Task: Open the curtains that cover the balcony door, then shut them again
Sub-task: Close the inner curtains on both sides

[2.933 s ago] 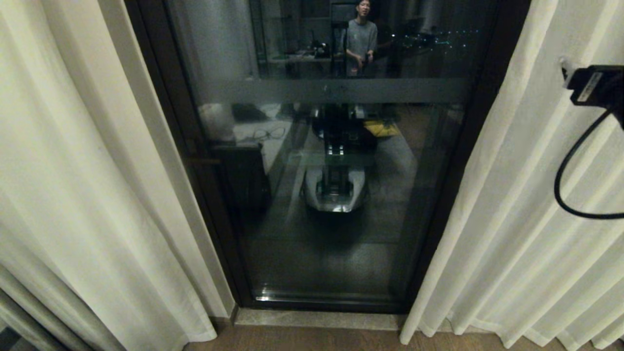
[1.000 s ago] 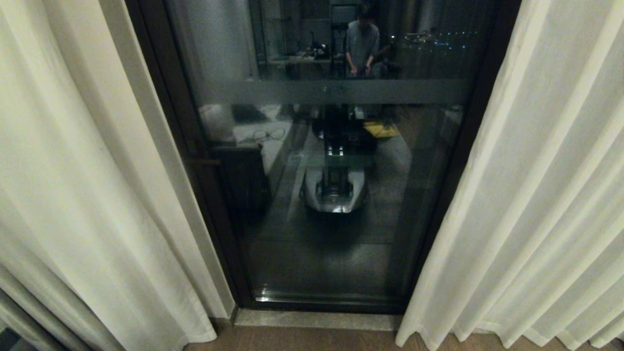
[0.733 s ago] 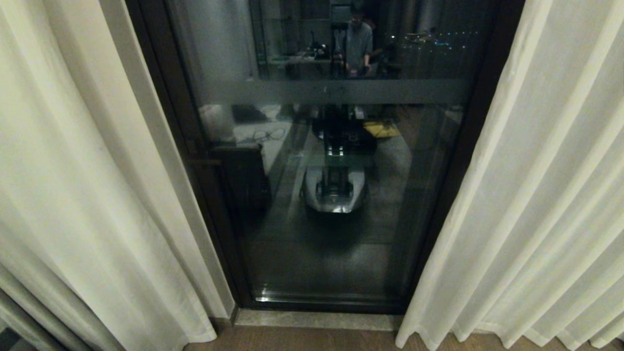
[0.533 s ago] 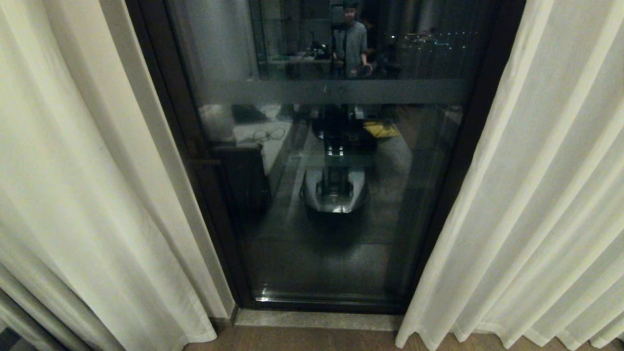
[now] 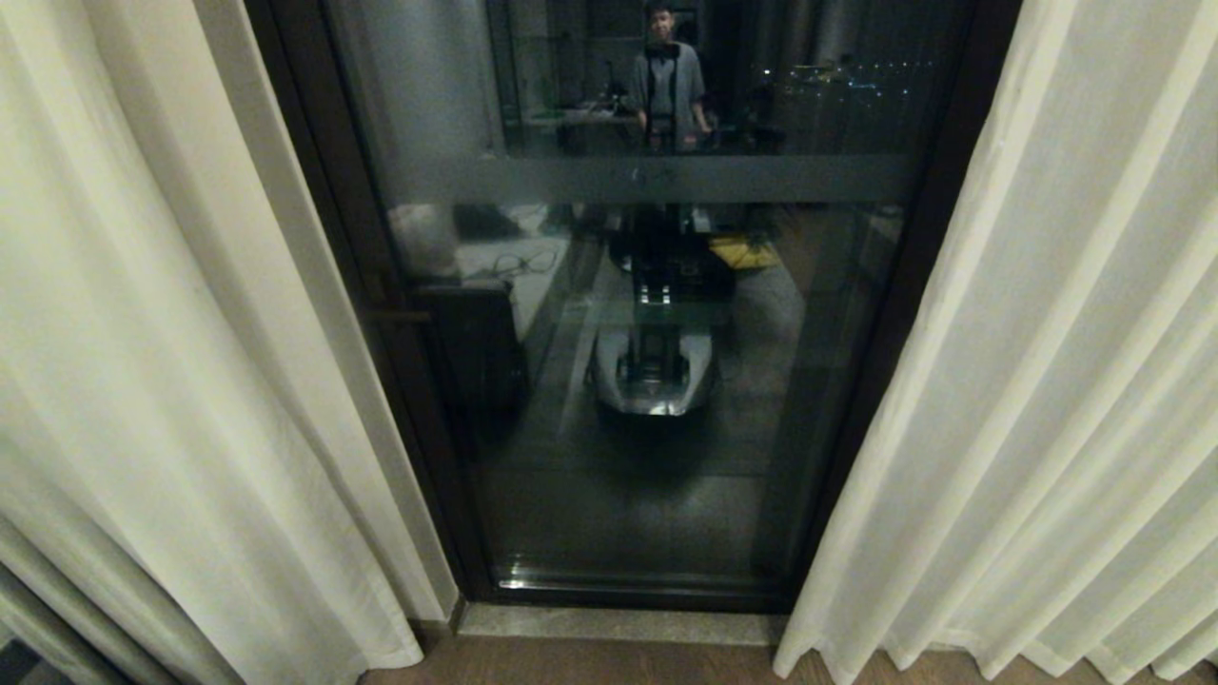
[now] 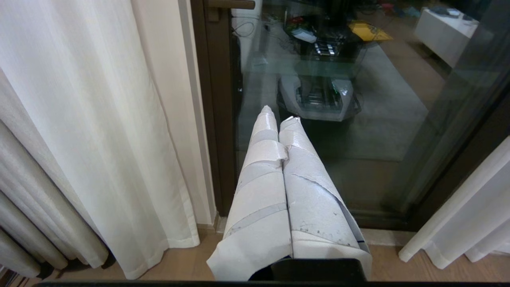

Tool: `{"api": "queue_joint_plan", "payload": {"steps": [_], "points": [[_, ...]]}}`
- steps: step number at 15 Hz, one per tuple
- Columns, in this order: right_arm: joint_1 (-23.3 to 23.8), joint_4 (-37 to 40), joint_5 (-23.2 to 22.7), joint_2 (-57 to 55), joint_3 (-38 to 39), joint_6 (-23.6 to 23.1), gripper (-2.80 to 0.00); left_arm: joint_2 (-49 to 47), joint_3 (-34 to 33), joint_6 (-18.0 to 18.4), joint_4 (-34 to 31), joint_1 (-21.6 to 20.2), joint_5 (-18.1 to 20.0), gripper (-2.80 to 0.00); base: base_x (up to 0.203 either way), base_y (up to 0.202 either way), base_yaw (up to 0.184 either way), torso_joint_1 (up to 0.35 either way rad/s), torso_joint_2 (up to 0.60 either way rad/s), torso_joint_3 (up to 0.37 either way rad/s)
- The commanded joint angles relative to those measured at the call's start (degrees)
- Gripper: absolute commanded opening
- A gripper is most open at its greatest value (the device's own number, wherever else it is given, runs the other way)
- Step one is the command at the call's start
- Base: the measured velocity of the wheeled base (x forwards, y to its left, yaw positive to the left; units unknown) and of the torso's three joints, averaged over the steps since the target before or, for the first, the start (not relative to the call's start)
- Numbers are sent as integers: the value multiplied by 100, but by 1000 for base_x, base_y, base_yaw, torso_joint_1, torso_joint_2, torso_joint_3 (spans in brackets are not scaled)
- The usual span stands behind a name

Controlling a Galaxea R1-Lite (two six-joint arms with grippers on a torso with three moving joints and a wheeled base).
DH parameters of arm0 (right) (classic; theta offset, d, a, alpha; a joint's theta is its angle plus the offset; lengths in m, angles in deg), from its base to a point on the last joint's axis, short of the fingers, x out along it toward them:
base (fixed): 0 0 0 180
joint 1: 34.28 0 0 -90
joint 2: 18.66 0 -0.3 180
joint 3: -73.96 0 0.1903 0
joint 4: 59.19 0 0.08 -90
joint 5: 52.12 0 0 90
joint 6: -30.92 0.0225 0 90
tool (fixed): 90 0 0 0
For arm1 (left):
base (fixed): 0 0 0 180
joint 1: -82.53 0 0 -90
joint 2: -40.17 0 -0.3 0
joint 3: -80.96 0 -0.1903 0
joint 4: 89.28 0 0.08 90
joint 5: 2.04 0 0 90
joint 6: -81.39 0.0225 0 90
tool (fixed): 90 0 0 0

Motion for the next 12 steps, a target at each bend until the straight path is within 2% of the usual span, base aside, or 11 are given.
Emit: {"api": "queue_joint_plan", "payload": {"steps": [1, 12], "points": [[-2, -4, 1, -10, 0, 2, -280, 2, 0, -3, 1, 0, -3, -280, 0, 0, 0, 0, 0, 0], [-2, -4, 1, -10, 0, 2, -280, 2, -2, -3, 10, 0, -12, -280, 0, 0, 0, 0, 0, 0]]}}
